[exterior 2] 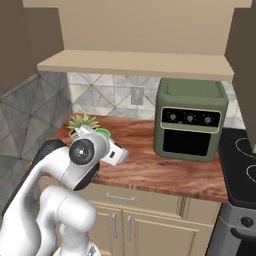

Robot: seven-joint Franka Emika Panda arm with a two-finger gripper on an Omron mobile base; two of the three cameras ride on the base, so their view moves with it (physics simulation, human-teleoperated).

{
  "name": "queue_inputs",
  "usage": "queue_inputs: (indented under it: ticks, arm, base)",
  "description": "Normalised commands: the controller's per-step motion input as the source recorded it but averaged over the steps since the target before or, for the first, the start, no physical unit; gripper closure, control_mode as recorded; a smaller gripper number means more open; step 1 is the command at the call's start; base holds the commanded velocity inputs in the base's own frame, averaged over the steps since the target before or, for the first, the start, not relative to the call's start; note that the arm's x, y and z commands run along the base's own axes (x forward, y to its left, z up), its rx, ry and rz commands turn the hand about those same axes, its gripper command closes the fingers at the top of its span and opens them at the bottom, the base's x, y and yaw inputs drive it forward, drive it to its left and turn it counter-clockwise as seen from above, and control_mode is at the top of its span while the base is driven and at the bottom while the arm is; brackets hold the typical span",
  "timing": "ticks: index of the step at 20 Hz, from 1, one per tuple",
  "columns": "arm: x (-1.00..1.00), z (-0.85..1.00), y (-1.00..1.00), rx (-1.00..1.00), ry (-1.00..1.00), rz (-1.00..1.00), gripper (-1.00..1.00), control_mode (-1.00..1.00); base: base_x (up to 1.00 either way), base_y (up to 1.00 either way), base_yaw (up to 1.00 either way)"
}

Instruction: Move the cup from next to the sink to the open cabinet. Then, move the bowl with the tangerine to the fridge to clear the area for faucet cleaning.

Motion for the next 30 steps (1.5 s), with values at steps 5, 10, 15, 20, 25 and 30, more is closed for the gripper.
queue_inputs:
  ticks: [5,10,15,20,25,30]
  arm:
    - [0.00,0.00,0.00,0.00,0.00,0.00,1.00,1.00]
    - [0.00,0.00,0.00,0.00,0.00,0.00,1.00,1.00]
    - [0.07,0.07,0.05,0.00,0.02,-0.03,1.00,-1.00]
    - [0.01,0.89,0.19,0.00,0.05,-0.04,1.00,-1.00]
    - [-0.28,1.00,0.03,0.03,0.00,0.00,1.00,-1.00]
    - [-0.67,1.00,0.00,0.03,-0.02,0.01,1.00,-1.00]
  base:
    - [0.53,0.21,-0.01]
    - [0.86,0.06,-0.10]
    - [0.72,0.18,-0.11]
    - [0.00,0.00,0.00]
    - [0.00,0.00,0.00]
    - [0.00,0.00,0.00]
